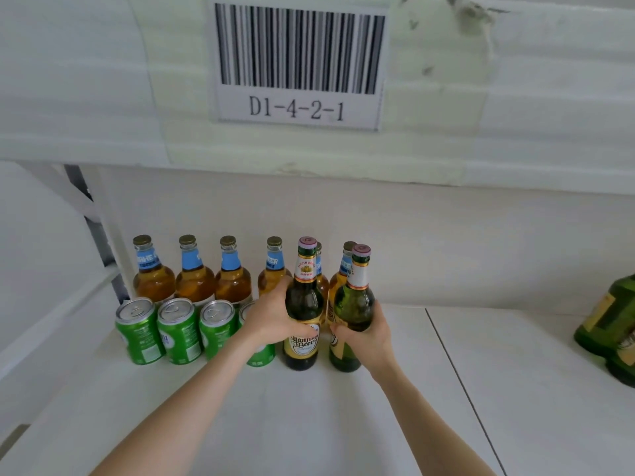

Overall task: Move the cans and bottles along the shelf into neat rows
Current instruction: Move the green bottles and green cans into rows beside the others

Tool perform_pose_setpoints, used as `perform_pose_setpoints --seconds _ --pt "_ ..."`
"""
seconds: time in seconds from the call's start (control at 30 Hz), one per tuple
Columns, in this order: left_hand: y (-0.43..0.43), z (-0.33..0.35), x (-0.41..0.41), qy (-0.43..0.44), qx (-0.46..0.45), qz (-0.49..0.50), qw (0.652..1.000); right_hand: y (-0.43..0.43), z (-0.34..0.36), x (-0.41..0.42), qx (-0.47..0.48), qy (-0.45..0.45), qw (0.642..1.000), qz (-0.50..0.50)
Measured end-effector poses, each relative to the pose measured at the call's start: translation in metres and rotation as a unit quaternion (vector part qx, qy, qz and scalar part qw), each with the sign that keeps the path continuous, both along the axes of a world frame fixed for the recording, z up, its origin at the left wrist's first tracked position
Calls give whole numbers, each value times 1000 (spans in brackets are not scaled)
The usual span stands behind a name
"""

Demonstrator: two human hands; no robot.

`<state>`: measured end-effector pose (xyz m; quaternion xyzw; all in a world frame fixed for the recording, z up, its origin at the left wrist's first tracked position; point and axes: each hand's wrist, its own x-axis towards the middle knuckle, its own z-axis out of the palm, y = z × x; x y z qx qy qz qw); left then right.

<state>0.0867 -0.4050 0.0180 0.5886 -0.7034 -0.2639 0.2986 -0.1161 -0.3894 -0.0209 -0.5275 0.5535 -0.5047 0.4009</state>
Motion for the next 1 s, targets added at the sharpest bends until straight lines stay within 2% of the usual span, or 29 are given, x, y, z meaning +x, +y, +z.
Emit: perform_pose_setpoints --seconds 0.2,0.37,0.5,0.67,0.87,1.0 --pt "9 1 -5 -11 -36 24 999 15 2 -6 -3 -46 998 33" --pt "22 2 -10 -9 -67 38 997 30 1 -16 5 -51 998 27" --pt "36 8 -13 41 -58 27 997 45 2 -21 20 -64 998 7" --pt "60 18 -10 150 -8 2 989 69 7 -19 29 -78 996 -20" --pt "100 14 -7 292 88 15 952 103 17 -13 29 -120 991 -42" --pt "123 7 -8 324 125 -4 938 127 22 -14 21 -141 988 -52"
